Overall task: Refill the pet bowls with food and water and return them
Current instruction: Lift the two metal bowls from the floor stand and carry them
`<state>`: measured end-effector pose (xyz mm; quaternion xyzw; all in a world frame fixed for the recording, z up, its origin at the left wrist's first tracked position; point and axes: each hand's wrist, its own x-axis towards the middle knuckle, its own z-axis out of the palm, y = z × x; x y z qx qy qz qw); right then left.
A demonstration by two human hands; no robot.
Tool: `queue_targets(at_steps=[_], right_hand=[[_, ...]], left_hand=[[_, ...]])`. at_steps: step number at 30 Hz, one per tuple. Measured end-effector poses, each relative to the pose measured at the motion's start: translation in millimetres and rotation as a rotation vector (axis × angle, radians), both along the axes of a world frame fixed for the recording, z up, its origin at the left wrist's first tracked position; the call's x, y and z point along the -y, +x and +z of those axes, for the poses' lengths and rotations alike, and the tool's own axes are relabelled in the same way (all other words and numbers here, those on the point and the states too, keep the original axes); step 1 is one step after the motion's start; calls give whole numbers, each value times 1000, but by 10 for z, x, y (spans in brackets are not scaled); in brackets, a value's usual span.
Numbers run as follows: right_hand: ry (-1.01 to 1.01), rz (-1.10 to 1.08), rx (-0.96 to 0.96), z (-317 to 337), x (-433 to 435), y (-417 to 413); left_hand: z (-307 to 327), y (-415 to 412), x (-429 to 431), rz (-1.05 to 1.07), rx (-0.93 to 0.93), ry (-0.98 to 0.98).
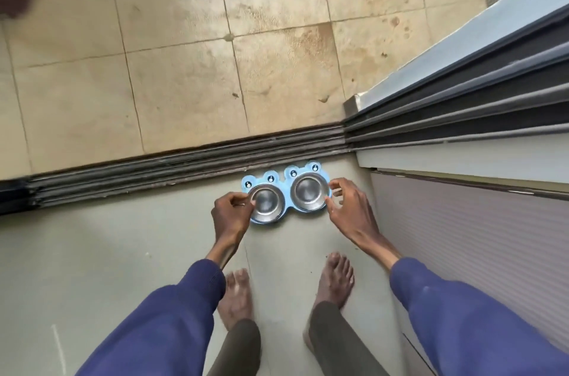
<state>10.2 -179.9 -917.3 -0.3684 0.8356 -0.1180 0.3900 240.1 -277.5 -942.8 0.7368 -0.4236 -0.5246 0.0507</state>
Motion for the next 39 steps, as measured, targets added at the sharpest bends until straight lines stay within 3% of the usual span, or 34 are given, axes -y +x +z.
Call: queue_targets(at_steps=[9, 21, 28, 33, 39], right_hand=[[117, -50, -119, -1029, 43, 46], [112, -164, -176, -976, 35, 2], [46, -354, -52, -1, -160, 128], [-17, -503, 63, 1144, -394, 234], [-177, -643, 183, 3053, -405, 411]], left_hand=[[-995, 36, -309, -9, 244, -28], [-750, 174, -346, 127, 151, -48], [136, 318, -418, 431, 14, 24], [1318, 403, -414, 501, -119, 63], [3240, 472, -301, 495, -272, 44]])
